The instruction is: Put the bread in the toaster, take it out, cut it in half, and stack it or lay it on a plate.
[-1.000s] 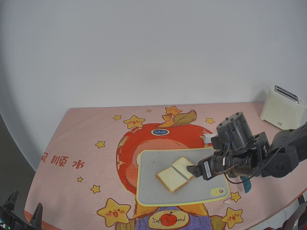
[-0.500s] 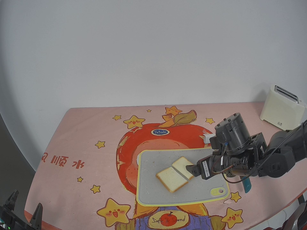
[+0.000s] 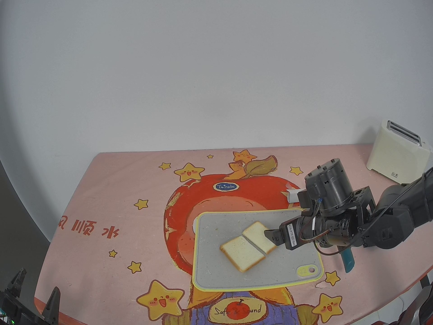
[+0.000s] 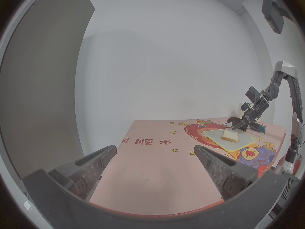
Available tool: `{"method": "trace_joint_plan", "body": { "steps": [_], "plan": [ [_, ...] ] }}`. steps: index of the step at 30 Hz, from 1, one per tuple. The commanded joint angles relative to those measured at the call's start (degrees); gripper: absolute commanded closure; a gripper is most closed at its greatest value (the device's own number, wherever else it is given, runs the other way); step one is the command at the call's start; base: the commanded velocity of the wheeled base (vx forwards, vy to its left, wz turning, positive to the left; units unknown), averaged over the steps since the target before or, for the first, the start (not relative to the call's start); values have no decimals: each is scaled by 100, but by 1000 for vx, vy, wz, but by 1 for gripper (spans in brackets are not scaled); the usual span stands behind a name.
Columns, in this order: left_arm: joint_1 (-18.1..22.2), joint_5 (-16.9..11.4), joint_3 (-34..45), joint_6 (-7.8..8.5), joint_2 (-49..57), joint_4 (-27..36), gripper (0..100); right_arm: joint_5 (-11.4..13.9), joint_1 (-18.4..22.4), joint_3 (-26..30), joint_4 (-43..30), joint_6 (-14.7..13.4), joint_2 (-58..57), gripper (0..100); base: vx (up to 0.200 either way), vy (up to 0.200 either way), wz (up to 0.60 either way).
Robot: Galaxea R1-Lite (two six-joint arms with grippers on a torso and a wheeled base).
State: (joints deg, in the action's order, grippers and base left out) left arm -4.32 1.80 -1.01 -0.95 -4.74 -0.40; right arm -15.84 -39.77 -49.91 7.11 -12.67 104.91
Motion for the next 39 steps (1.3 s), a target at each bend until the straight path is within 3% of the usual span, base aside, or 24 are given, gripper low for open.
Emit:
{"method": "trace_joint_plan", "body": {
  "steps": [1, 39],
  "plan": [
    [1, 4, 101, -2, -9, -4, 0, 2, 4, 7, 1, 1, 56, 0, 0, 0, 0],
    [1, 4, 101, -2, -9, -4, 0, 2, 153, -37, 10, 1, 214, 0, 0, 0, 0]
  ]
}}
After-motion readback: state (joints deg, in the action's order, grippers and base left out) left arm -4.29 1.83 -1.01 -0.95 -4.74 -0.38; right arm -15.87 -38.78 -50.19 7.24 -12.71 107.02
